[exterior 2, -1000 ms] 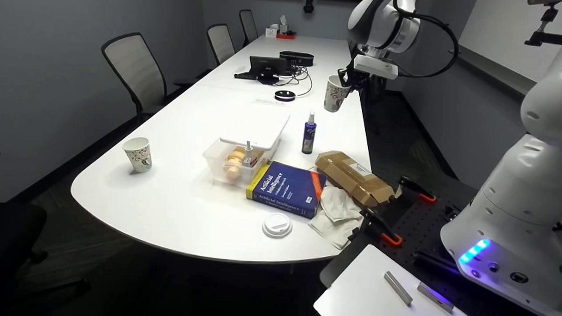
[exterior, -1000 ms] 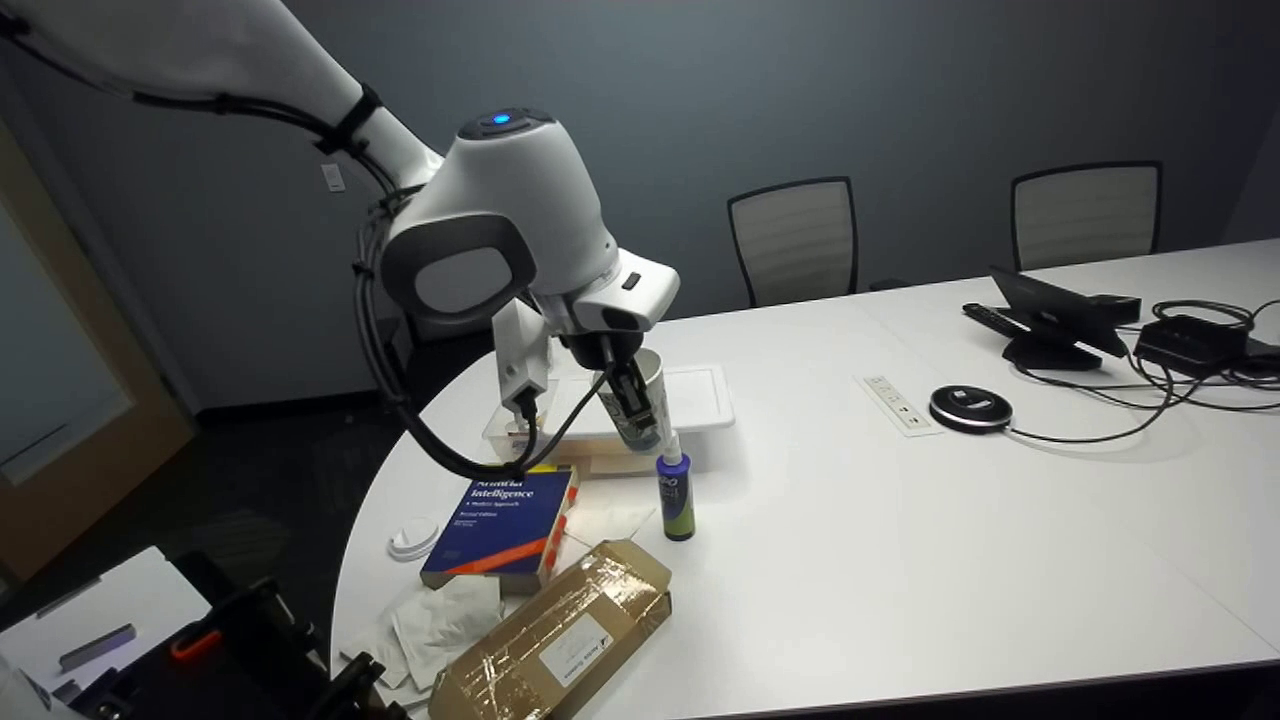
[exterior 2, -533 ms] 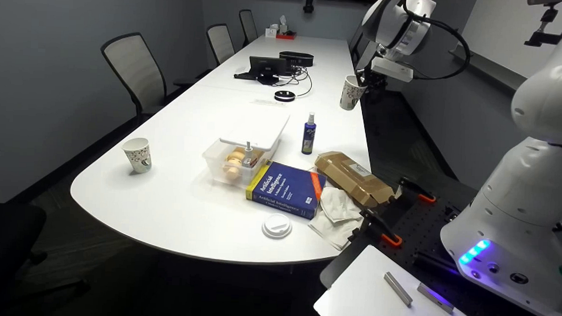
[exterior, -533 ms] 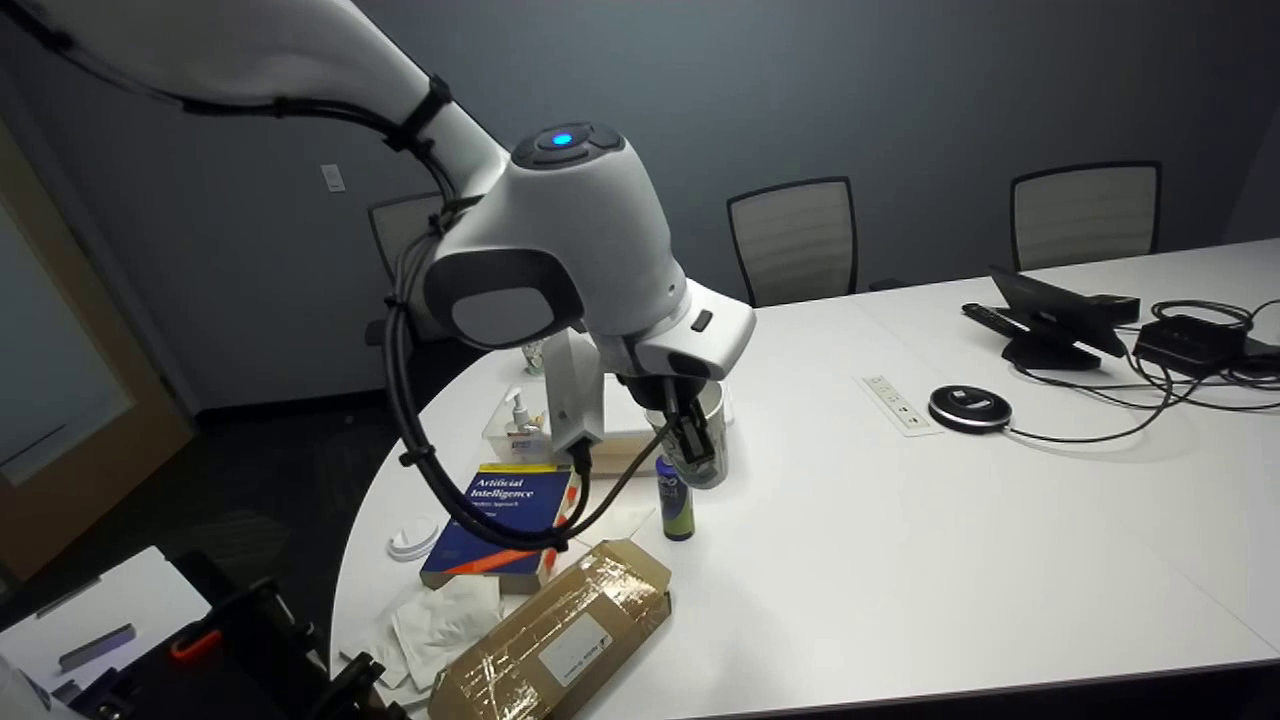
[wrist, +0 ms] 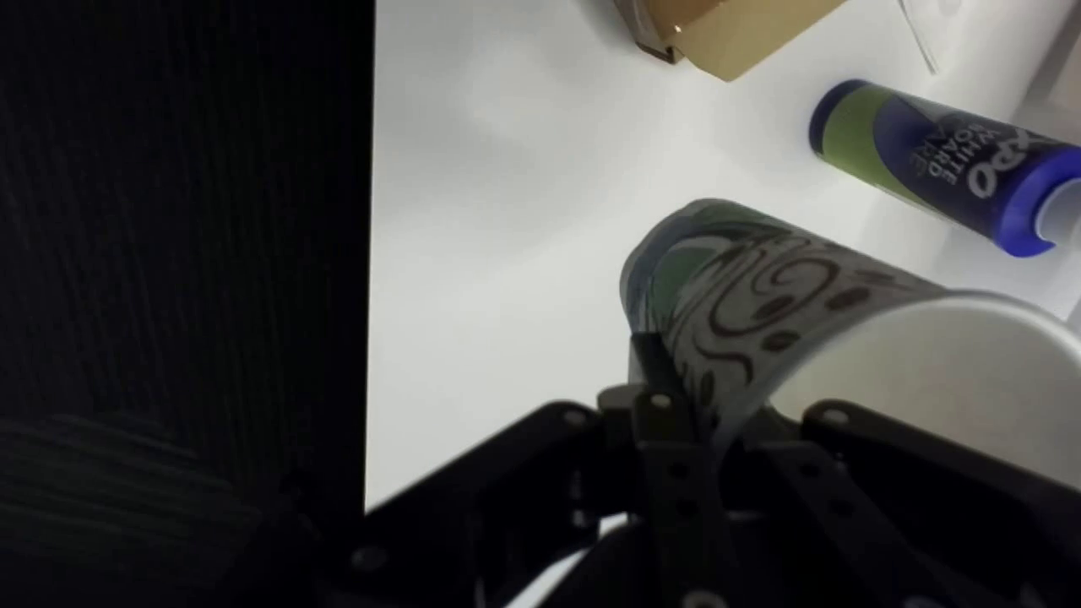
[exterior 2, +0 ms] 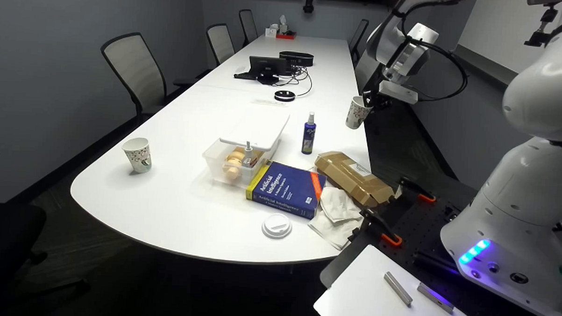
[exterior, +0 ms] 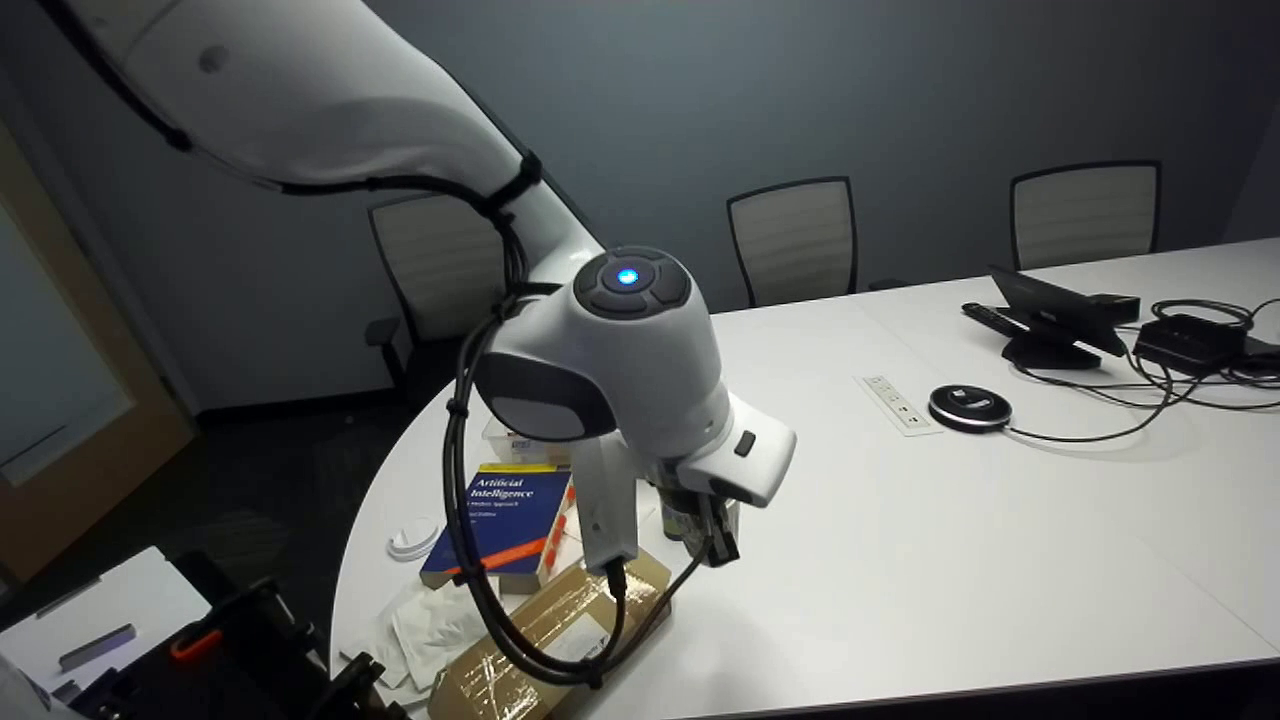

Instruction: Move the coffee cup at the front of the table to the right.

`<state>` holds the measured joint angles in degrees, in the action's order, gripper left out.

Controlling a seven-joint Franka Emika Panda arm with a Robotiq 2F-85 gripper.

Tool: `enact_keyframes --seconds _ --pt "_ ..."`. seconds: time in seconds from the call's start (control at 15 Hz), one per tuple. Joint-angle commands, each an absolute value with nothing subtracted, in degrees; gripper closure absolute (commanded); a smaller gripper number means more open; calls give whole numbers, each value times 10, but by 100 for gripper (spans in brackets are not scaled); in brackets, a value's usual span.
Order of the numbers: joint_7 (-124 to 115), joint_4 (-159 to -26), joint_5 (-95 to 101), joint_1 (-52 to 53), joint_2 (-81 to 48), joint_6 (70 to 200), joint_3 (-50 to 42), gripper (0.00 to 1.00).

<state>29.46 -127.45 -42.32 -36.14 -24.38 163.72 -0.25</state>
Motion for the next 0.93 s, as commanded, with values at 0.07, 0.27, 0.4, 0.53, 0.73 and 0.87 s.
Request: enact_keyframes --seconds 0.07,0.27,0.4,0.53,0.73,0.87 --pt "353 -1256 -461 -409 -295 1641 29 100" --pt "363 -1253 -460 -423 -323 1658 37 100" --pt "366 -1251 -458 -427 -340 1678 41 100" --pt "356 -1249 -451 -419 -357 1700 38 100" --pt "349 -1246 -445 -410 -378 1727 36 100" --pt "345 -1243 -442 -405 -389 1739 36 100"
